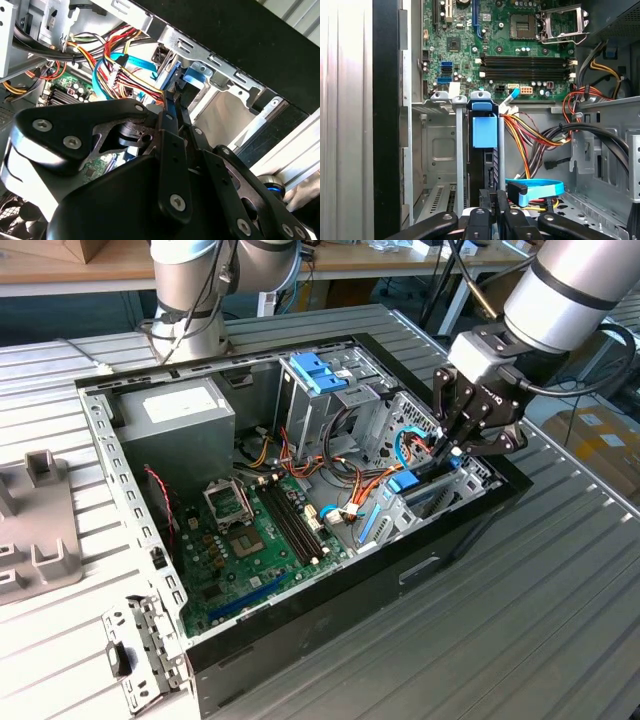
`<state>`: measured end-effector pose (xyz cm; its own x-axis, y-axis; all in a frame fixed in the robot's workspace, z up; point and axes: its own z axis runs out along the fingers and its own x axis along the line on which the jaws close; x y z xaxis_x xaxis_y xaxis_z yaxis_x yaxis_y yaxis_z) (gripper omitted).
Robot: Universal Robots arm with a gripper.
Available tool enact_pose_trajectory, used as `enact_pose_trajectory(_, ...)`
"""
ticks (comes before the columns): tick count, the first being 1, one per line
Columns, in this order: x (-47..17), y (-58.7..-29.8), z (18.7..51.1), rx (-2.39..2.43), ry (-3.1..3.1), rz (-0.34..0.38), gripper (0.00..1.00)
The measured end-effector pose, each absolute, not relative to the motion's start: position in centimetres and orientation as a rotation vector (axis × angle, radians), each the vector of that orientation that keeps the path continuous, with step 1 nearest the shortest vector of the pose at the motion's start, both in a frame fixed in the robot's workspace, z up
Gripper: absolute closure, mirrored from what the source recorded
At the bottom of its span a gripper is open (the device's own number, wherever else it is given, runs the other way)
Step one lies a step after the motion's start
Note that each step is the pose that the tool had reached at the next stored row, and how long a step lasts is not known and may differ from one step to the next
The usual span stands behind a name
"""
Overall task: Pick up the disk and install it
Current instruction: 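Insert the first disk wire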
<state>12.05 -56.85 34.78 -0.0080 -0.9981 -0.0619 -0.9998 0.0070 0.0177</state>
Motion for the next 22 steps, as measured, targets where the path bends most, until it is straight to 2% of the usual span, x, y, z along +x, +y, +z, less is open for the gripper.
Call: enact_pose_trajectory(22, 11.86, -56.64, 34.54, -2.193, 2.209, 0.092, 0.84)
